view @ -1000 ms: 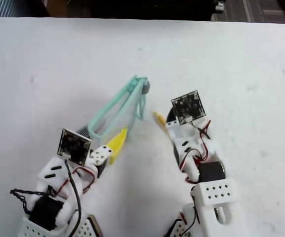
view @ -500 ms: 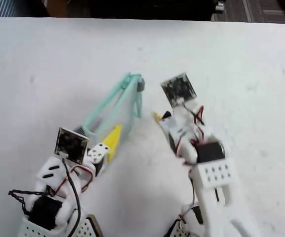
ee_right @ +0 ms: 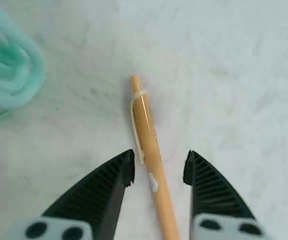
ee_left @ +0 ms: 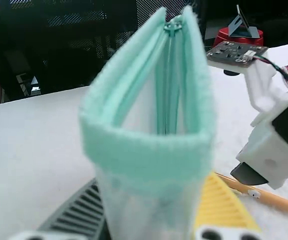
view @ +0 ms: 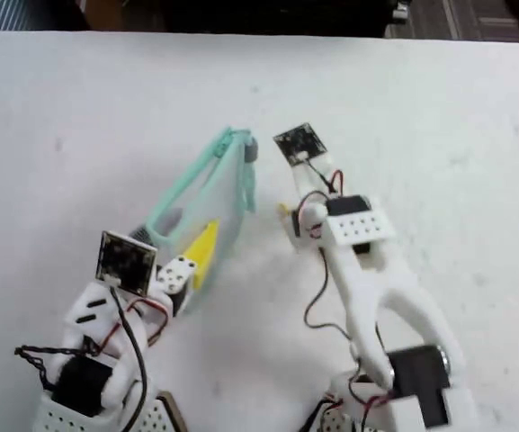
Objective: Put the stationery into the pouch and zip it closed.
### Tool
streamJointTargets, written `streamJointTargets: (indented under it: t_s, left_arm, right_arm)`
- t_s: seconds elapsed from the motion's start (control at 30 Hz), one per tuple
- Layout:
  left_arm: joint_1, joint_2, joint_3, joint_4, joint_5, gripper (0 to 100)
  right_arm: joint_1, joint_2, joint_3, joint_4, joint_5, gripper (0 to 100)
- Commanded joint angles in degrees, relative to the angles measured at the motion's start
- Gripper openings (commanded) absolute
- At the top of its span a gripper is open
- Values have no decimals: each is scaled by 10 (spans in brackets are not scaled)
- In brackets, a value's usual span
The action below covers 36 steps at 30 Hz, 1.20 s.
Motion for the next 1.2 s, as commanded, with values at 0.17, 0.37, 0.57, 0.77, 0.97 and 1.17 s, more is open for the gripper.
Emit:
streamJointTargets:
  t_s: [0.17, 0.37, 0.57, 0.77, 0.97, 1.17]
  left_arm:
    - [-2, -13, -7, -16, -1, 195]
    - [0, -13, -6, -16, -2, 195]
    - [-1, -13, -6, -16, -2, 195]
    - [0, -13, -6, -16, -2, 195]
    - [0, -13, -6, -16, -2, 195]
    - [0, -13, -5, -16, -2, 195]
  right_arm:
    - [31, 53, -42, -7, 9, 155]
    - [43, 71, -42, -9, 9, 147]
    - [23, 86, -42, -15, 9, 62]
    - [22, 108, -51, -15, 9, 94]
    - [26, 164, -102, 13, 37, 95]
    - [26, 183, -125, 34, 45, 12]
